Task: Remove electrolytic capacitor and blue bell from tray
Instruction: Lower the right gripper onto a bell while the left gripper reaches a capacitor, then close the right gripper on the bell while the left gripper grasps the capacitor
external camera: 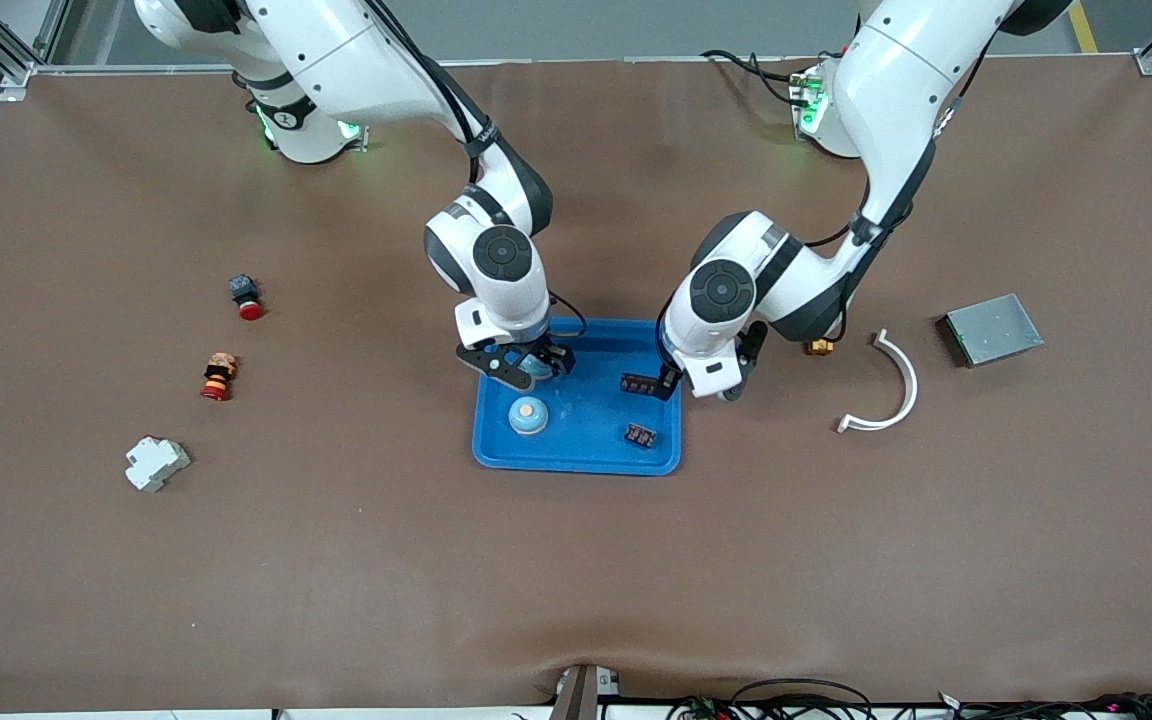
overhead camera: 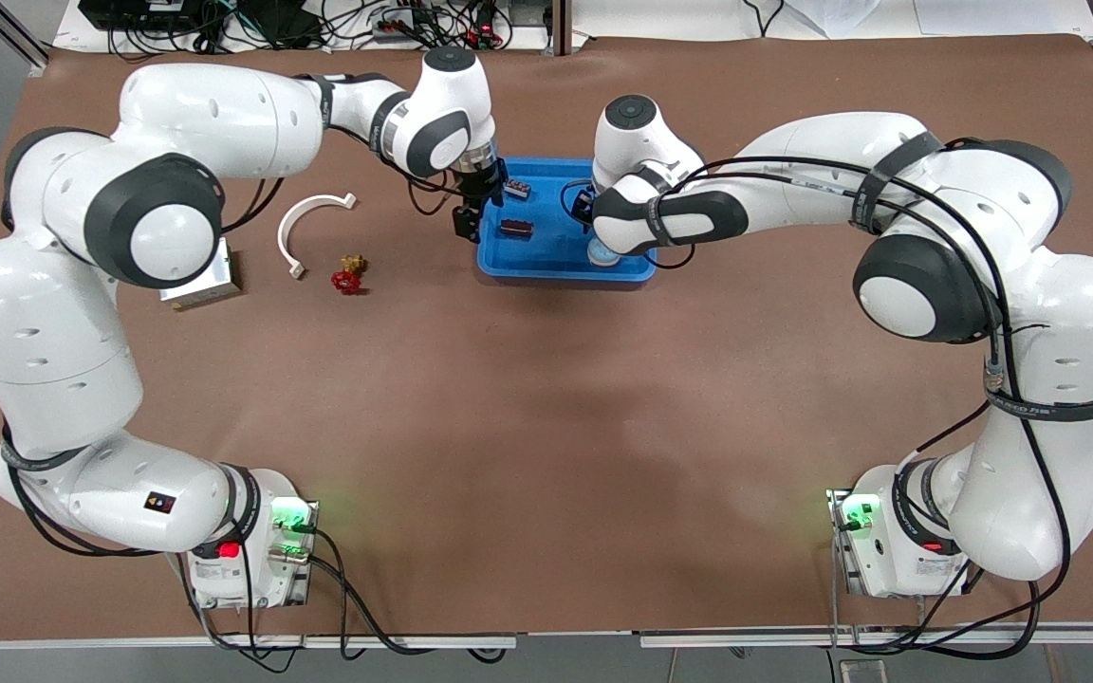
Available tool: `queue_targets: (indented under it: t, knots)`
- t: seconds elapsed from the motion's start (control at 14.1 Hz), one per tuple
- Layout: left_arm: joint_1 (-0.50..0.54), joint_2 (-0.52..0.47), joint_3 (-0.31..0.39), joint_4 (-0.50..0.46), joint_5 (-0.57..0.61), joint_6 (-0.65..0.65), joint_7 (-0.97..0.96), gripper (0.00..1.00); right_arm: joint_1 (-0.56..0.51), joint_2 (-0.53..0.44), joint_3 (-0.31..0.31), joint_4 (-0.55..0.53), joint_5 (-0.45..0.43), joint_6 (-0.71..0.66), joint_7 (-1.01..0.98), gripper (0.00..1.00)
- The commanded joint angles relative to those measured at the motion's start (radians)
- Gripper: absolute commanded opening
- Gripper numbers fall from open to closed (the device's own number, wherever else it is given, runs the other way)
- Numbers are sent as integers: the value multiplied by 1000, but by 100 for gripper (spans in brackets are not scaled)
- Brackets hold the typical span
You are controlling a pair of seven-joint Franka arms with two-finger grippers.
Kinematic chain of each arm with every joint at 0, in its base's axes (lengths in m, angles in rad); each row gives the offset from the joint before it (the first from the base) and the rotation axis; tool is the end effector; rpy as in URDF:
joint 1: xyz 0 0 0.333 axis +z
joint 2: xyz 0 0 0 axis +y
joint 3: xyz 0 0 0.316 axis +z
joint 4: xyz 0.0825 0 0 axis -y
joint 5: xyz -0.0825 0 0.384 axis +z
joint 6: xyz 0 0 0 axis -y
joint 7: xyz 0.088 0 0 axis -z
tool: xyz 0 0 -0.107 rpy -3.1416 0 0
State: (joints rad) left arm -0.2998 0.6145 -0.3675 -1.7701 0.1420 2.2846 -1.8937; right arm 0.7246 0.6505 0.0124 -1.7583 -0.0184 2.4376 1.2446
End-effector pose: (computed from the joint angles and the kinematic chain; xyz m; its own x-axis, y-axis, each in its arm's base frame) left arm 0.5275 -0.3872 0.2287 0.3708 0.9248 -0.0849 0.9223 -0.3774 -0.0829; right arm 0.4939 0.4472 0.1999 0.8791 -0.4764 0.0138 -0.4759 -0.8791 -0.0258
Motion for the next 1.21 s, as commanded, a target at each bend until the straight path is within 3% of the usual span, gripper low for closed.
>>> queue_targets:
  t: [0.0, 0.14, 0.21, 0.28, 0.43, 0.5, 0.85, 1.13]
  knots:
    - [-39, 69, 10, 104, 25, -4, -135, 100, 19, 31, -11, 39, -11, 0, 27, 100]
    - [-42, 99, 10, 136, 24, 1, -192, 100, 21, 37, -11, 40, -12, -2, 25, 100]
    - [-42, 103, 12, 142, 24, 30, -212, 100, 21, 38, -11, 43, -14, -2, 24, 95]
    - [-45, 117, 12, 143, 24, 65, -229, 100, 21, 41, -11, 48, -14, -2, 22, 77]
    - [-71, 126, 31, 143, 27, 76, -243, 100, 19, 52, -11, 62, -14, -3, 19, 13]
    - [-80, 126, 39, 143, 25, 76, -245, 100, 21, 55, -11, 68, -14, -3, 22, 0]
    - [-96, 169, 50, 176, 30, 78, -243, 100, 15, 49, -11, 103, -11, -31, 9, 0]
    - [-113, 169, 56, 170, 30, 69, -245, 100, -26, 46, -8, 278, 5, -355, -104, 0]
